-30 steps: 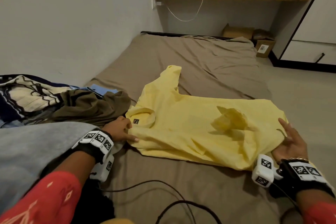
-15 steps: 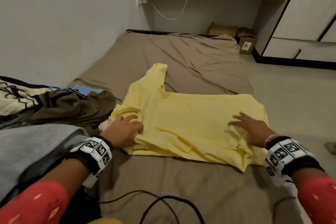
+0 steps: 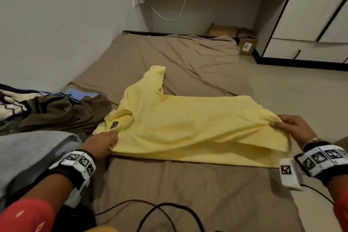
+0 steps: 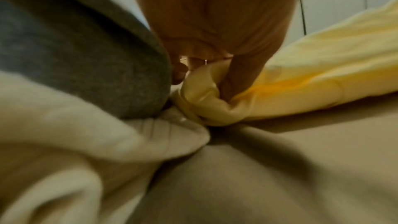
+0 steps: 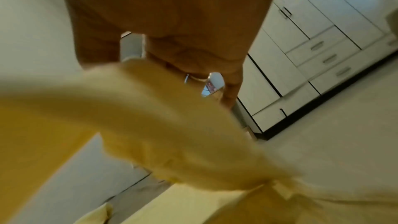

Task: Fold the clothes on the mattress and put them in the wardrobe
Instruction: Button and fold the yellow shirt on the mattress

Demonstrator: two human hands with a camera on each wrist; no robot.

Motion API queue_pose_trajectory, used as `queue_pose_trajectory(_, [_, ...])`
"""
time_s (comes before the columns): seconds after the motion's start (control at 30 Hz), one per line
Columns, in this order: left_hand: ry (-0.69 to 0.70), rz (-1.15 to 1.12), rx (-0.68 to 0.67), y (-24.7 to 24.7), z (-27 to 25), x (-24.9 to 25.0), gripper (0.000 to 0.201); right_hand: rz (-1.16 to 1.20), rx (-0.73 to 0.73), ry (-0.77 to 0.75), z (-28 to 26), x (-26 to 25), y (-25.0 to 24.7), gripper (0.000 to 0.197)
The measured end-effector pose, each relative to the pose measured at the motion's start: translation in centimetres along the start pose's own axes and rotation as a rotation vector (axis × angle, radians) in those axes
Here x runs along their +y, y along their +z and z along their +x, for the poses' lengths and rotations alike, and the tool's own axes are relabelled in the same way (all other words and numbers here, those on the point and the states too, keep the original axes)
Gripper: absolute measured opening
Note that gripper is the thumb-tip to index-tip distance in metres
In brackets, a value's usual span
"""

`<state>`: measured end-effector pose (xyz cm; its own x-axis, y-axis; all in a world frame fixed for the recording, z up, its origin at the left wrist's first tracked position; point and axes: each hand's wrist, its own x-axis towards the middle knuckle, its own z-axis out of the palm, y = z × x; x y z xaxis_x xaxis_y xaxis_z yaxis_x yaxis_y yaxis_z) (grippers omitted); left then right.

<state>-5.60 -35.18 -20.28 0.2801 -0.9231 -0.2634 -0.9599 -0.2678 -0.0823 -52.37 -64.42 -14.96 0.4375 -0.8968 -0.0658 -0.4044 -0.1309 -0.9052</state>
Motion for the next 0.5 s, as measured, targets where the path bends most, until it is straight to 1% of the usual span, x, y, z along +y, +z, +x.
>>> queue_pose_trajectory(0.03, [-0.029, -0.008, -0.007, 0.2, 0.0, -0.3, 0.032, 0.025, 0.010, 0.066, 0.3, 0.0, 0.3, 0.059])
queue_pose_trajectory(0.07, [-0.032, -0.011, -0.012, 0.1, 0.1, -0.3, 0.035, 0.024, 0.000, 0.145, 0.6, 0.1, 0.7, 0.057])
queue_pose_trajectory(0.13, [-0.074, -0.010, -0.061, -0.1, 0.2, 0.0, 0.037, 0.013, -0.041, 0.267, 0.7, 0.3, 1.8, 0.020])
queue_pose_trajectory(0.17, [-0.107, -0.028, -0.096, -0.5, 0.2, 0.3, 0.038, -0.014, -0.043, 0.303, 0.9, 0.8, 2.0, 0.010])
queue_pose_trajectory(0.2, [-0.119, -0.035, -0.121, -0.8, 0.2, 0.4, 0.041, -0.065, -0.055, 0.325, 1.0, 1.0, 2.1, 0.008])
queue_pose_trajectory(0.23, [-0.131, -0.055, -0.138, -1.0, 0.2, 0.4, 0.044, -0.136, -0.070, 0.330, 1.2, 1.4, 1.8, 0.017])
queue_pose_trajectory(0.3, [-0.152, -0.120, -0.152, -1.4, 0.1, 0.7, 0.052, -0.354, -0.145, 0.331, 1.3, 1.6, 1.2, 0.056])
queue_pose_trajectory(0.33, [-0.155, -0.149, -0.118, -1.3, 0.3, 0.8, 0.057, -0.476, -0.193, 0.357, 1.3, 1.4, 1.0, 0.074])
queue_pose_trajectory(0.37, [-0.178, -0.176, -0.086, -1.4, 0.4, 0.9, 0.056, -0.587, -0.243, 0.388, 1.1, 1.1, 0.8, 0.088])
queue_pose_trajectory(0.4, [-0.199, -0.175, -0.049, -1.5, 0.5, 1.1, 0.051, -0.677, -0.292, 0.421, 1.0, 0.9, 0.5, 0.098])
queue_pose_trajectory(0.43, [-0.218, -0.178, -0.020, -1.6, 0.5, 1.3, 0.044, -0.720, -0.342, 0.434, 1.1, 0.8, 0.0, 0.103])
queue_pose_trajectory(0.47, [-0.204, -0.167, -0.017, -1.5, 0.6, 1.5, 0.042, -0.727, -0.381, 0.433, 1.1, 0.8, -0.5, 0.101])
queue_pose_trajectory(0.5, [-0.155, -0.171, -0.017, -1.5, 0.6, 1.6, 0.049, -0.700, -0.374, 0.426, 1.1, 0.6, -0.9, 0.087])
